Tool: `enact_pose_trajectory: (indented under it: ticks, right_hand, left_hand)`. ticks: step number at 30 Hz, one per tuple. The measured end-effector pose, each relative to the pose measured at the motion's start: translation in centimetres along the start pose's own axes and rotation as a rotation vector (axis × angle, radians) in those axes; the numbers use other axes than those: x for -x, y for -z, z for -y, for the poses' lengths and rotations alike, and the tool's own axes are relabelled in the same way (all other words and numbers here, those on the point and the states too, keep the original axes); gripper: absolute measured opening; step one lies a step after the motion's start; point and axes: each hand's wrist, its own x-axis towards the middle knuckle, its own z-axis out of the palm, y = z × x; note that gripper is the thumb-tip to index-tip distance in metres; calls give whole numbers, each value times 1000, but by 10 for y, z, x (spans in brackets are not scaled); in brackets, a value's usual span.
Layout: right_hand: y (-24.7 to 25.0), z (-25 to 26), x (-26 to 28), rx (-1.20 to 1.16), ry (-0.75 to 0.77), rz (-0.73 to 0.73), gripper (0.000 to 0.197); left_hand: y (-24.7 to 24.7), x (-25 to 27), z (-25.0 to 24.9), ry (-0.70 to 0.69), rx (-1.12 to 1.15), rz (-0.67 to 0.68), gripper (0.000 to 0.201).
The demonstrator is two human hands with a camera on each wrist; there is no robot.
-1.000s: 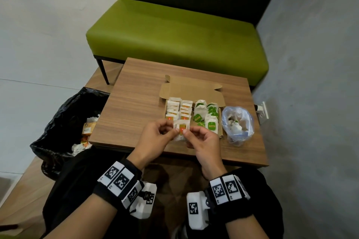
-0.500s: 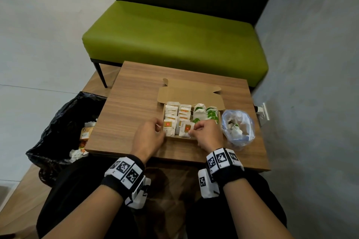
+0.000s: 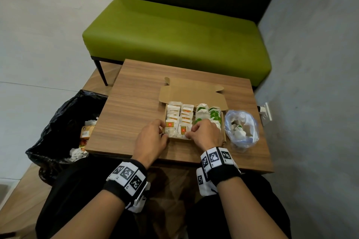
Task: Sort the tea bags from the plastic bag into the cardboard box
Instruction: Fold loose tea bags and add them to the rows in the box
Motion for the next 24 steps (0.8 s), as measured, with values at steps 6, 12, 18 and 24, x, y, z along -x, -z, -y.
enact_pose_trajectory:
  ticks: [6, 12, 18, 24]
  right_hand:
    - [2, 7, -5, 30, -23, 65, 29]
    - [2, 9, -3, 20, -4, -4, 29]
    - [57, -23, 12, -100, 37, -255, 10]
    - [105, -98, -3, 57, -135, -331, 5]
  left_hand:
    - [0, 1, -1, -20, -28, 4, 27]
    - [0, 1, -1, -12, -47, 33, 30]
    - [0, 6, -9, -14, -115, 19, 33]
    - [-15, 16, -74, -384, -99, 116, 34]
